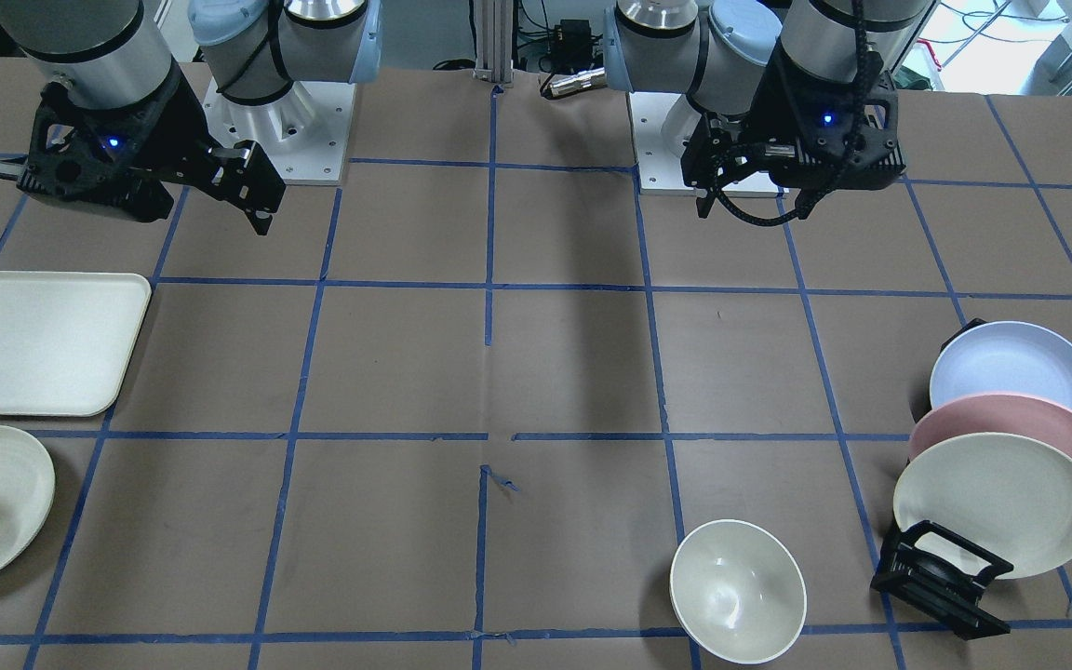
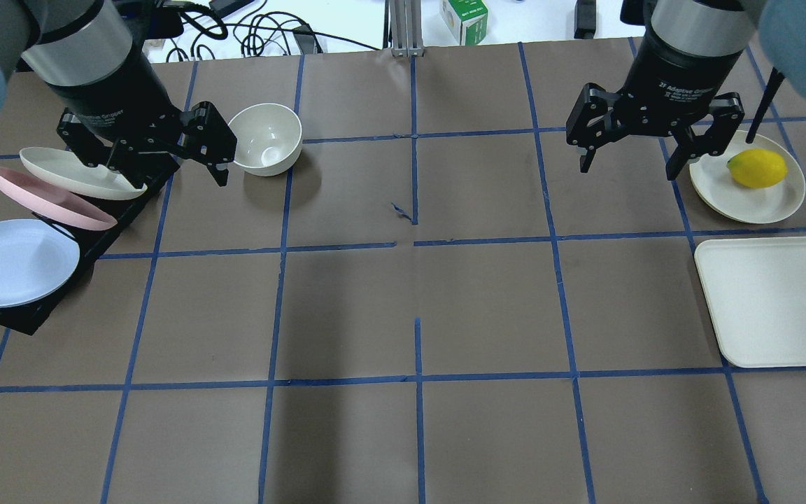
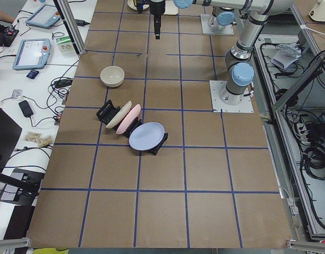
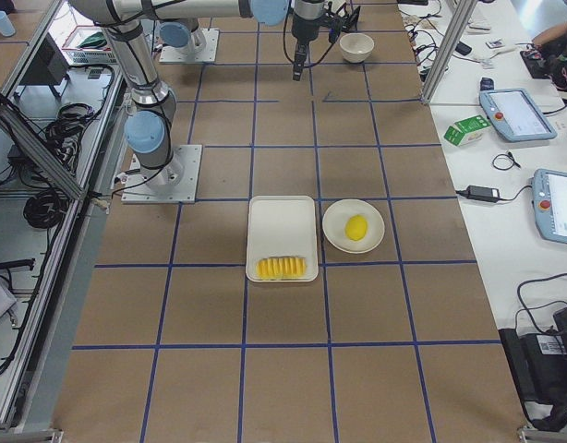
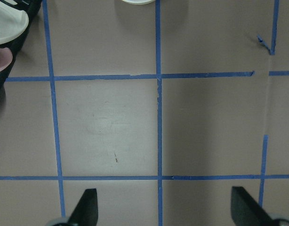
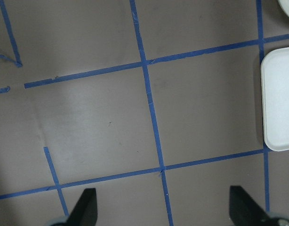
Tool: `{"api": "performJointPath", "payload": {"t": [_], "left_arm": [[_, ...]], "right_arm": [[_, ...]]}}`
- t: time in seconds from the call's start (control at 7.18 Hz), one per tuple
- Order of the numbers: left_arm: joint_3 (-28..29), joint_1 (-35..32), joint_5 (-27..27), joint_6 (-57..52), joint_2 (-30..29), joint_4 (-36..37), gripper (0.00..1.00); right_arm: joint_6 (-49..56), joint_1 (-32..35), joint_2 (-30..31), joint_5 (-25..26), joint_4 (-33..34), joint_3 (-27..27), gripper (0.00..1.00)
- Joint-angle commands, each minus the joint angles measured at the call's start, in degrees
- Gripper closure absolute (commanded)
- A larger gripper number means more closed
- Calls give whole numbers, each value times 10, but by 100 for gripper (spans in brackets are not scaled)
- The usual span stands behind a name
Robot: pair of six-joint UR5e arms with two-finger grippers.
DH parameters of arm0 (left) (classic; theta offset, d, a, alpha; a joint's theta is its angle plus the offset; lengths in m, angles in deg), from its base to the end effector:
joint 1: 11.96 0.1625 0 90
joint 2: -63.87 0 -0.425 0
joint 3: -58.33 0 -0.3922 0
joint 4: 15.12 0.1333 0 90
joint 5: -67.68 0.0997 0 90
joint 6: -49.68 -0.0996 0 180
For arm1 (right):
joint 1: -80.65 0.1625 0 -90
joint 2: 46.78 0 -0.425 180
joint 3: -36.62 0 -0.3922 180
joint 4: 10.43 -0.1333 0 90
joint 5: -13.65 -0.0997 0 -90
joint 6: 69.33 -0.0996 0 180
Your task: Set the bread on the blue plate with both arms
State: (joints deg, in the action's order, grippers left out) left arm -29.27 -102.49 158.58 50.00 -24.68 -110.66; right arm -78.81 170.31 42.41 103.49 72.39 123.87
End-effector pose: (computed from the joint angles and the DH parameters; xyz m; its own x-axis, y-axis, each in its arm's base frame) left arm -0.1361 -0.4760 0.5112 -0.9999 0.0041 -0.0159 0.0037 0.9996 0.0294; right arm 0.1307 -0.4890 0.4924 -0.9853 0.1701 0.0123 0.1705 0.9812 0.0905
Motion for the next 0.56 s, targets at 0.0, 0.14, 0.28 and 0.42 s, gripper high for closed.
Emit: {"api": "performJointPath", "payload": {"t": [0.0, 0.14, 0.28, 0.42], "left_arm": [[1, 1, -8, 0, 0, -2, 0], [1, 9, -6, -7, 1, -1, 0], [-2, 28, -7, -9, 0, 4, 0], [-16, 70, -1, -11, 1, 4, 0]], "right_arm": [[1, 1, 0, 1, 1, 0, 0], [1, 0, 0, 4, 2, 0, 0], [0, -8, -4, 1, 19, -5, 0], [2, -42, -3, 8, 43, 1, 0]]}}
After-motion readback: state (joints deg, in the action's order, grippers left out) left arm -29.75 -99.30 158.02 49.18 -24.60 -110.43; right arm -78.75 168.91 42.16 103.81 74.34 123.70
